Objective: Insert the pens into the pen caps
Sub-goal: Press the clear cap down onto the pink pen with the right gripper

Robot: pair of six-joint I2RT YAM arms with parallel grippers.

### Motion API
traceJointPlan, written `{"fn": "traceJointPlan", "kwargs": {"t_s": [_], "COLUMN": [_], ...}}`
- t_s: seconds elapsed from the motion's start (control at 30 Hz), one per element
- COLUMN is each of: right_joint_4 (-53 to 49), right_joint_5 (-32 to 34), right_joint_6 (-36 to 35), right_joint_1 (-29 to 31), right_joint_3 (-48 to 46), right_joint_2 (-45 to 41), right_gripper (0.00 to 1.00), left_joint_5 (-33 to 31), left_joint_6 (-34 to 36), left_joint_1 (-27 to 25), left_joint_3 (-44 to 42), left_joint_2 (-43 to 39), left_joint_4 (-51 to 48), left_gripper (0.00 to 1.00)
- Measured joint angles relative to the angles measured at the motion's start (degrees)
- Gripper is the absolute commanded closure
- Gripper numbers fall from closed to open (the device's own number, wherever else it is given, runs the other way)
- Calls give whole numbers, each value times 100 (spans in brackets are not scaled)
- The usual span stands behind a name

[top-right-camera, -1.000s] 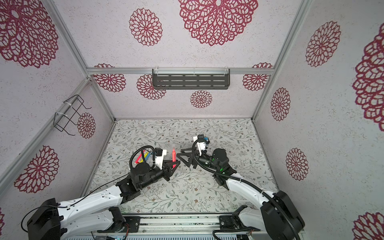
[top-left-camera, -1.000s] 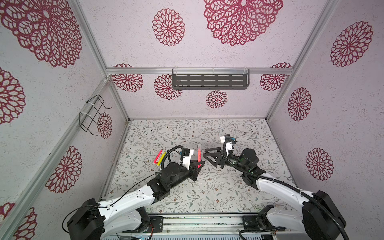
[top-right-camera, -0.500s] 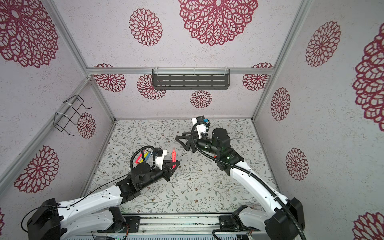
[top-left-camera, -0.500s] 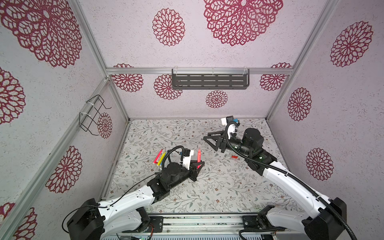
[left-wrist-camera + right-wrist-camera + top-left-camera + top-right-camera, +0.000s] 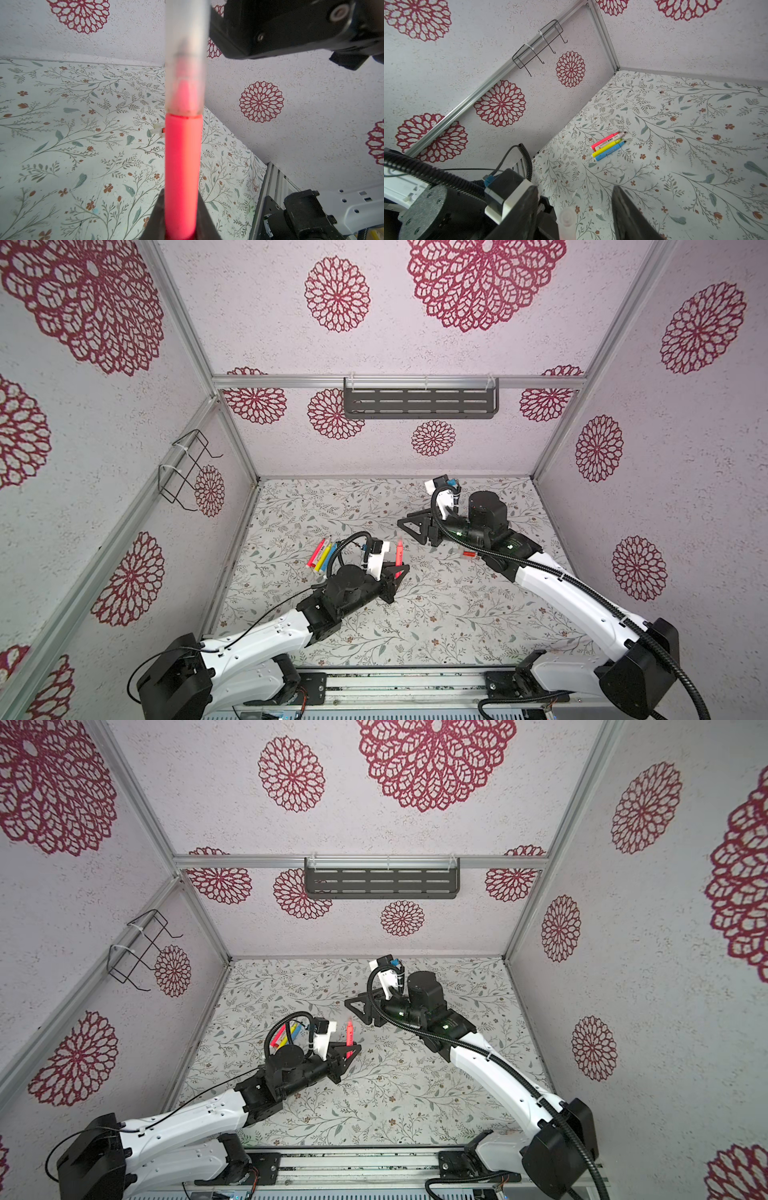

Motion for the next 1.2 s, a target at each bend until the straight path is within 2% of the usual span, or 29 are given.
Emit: {"fn": "traceJointPlan", "kwargs": {"t_s": [0.17, 0.47, 0.77, 0.8, 0.83, 0.87, 0.97, 1.2], "right_joint_4": [-245, -874, -1224, -1255, -1281, -1298, -1290, -979], "right_joint_5": [20, 223, 393, 404, 415, 446, 542, 603], "right_joint_6": [-111, -389, -459, -476, -494, -498, -520, -494], "right_joint_1": [105, 498, 629, 662, 684, 704, 752, 820], "right_joint_3": [267, 765, 868, 868, 868, 868, 861, 542], "right_joint_2": [186, 680, 894, 927, 946, 964, 973, 885], "right_gripper": [44, 50, 56, 63, 73, 91, 99, 100], "left_joint_5": [-2, -9, -24, -24, -26, -31, -63, -133], "left_joint_6": [4, 22, 24, 24, 24, 24, 26, 140], "left_joint_1": [0, 0, 0, 0, 0, 0, -2, -11], "left_joint_3": [0, 0, 0, 0, 0, 0, -15, -39], "left_joint_2": [9, 7, 4, 2, -4, -11, -87, -177], "left_joint_4": [-9, -15, -17, -17, -17, -20, -140, -341], "left_gripper": [100, 100, 100, 100, 100, 100, 100, 100]}}
